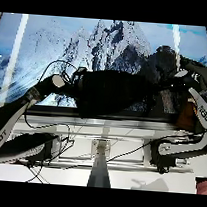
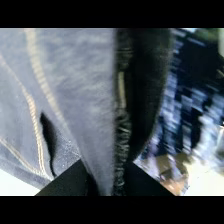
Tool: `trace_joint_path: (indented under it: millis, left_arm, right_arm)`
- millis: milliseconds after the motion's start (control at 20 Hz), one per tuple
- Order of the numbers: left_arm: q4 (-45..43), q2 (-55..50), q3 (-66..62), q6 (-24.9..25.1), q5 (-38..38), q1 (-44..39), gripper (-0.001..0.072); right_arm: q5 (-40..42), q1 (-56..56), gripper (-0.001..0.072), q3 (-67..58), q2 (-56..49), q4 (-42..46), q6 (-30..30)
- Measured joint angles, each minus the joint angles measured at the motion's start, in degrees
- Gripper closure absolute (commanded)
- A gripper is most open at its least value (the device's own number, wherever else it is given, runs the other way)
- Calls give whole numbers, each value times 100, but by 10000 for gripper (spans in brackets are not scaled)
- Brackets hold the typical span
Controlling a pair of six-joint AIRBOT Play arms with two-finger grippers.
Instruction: Fold the clothes and pants, and hang the long-sleeved shirts on hangers.
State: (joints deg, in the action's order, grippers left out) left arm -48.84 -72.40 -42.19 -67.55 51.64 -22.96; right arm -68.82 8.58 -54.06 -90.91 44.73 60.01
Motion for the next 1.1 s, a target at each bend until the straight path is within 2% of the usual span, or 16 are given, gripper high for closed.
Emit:
trace_joint_path:
  millis: [200,350,500,650,900,1100]
  left_arm:
    - [-492,157,-492,-2,297,625,37]
    - [-1088,481,-1067,-2,595,1226,37]
    - [-1606,994,-1611,-2,734,1832,37]
    - [-1858,1598,-1884,-2,765,2358,37]
    - [-2009,2455,-2024,0,772,2833,36]
    - [-2041,2752,-2048,0,765,2920,36]
  right_arm:
    - [125,-127,676,-498,645,-83,-157]
    - [573,-146,676,-988,1405,553,293]
    - [1104,-98,676,-1311,2186,1810,1397]
    - [1237,168,676,-1453,2894,3056,2599]
    - [675,1123,676,-1521,3891,4693,4419]
    - [-76,2240,676,-1534,4507,5418,5877]
